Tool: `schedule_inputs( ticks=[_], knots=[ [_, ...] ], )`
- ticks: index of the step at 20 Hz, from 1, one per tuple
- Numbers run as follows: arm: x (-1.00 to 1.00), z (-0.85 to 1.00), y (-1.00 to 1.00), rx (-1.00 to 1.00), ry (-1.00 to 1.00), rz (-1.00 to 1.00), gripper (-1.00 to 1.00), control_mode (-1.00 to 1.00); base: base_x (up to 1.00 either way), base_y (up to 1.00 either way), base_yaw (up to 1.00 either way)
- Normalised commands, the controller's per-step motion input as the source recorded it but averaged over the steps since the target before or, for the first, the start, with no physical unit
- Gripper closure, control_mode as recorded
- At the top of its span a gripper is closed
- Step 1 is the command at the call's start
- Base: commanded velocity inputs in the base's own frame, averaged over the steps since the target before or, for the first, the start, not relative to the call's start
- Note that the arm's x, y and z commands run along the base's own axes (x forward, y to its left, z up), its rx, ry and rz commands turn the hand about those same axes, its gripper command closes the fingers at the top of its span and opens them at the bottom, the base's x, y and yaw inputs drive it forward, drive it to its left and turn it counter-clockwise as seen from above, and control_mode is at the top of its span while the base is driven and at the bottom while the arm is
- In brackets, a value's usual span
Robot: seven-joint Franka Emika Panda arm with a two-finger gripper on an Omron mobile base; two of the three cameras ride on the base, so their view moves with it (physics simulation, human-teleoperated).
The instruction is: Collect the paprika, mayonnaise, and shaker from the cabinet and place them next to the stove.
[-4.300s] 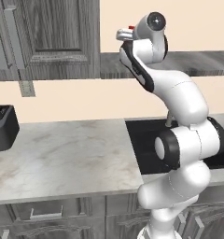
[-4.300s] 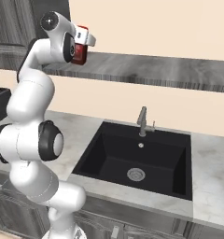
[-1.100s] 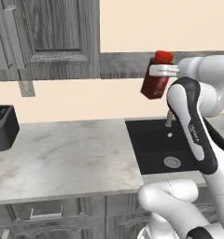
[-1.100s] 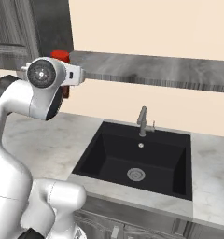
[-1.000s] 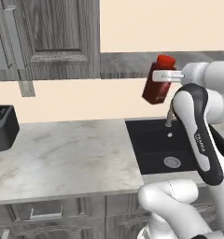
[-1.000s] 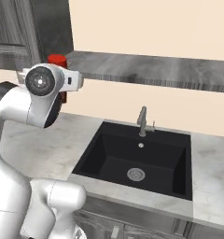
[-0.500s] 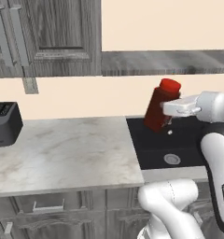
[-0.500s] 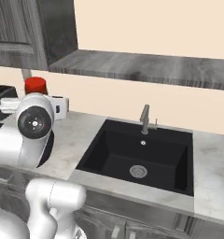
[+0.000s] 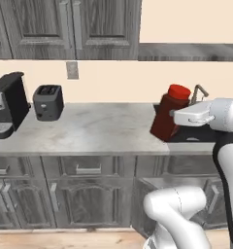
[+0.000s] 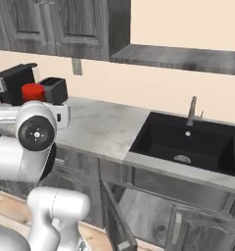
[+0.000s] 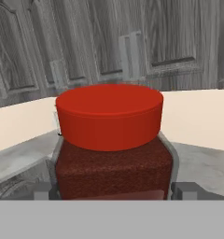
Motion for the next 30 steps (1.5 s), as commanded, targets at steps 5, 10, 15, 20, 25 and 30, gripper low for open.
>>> schedule_inputs(
  ticks=[5, 10, 15, 20, 25, 30],
  knots=[
    [0.00, 0.00, 0.00, 0.00, 0.00, 0.00, 1.00, 1.00, -0.23, 1.00, 0.27],
    [0.00, 0.00, 0.00, 0.00, 0.00, 0.00, 1.00, 1.00, -0.16, 1.00, 0.30],
    [0.00, 0.00, 0.00, 0.00, 0.00, 0.00, 1.00, 1.00, -0.04, 0.99, 0.40],
    [0.00, 0.00, 0.00, 0.00, 0.00, 0.00, 1.00, 1.00, -0.07, 0.89, 0.43],
    [0.00, 0.00, 0.00, 0.00, 0.00, 0.00, 1.00, 1.00, -0.22, 0.66, 0.44],
    [0.00, 0.00, 0.00, 0.00, 0.00, 0.00, 1.00, 1.00, -0.23, 0.45, 0.39]
  ],
)
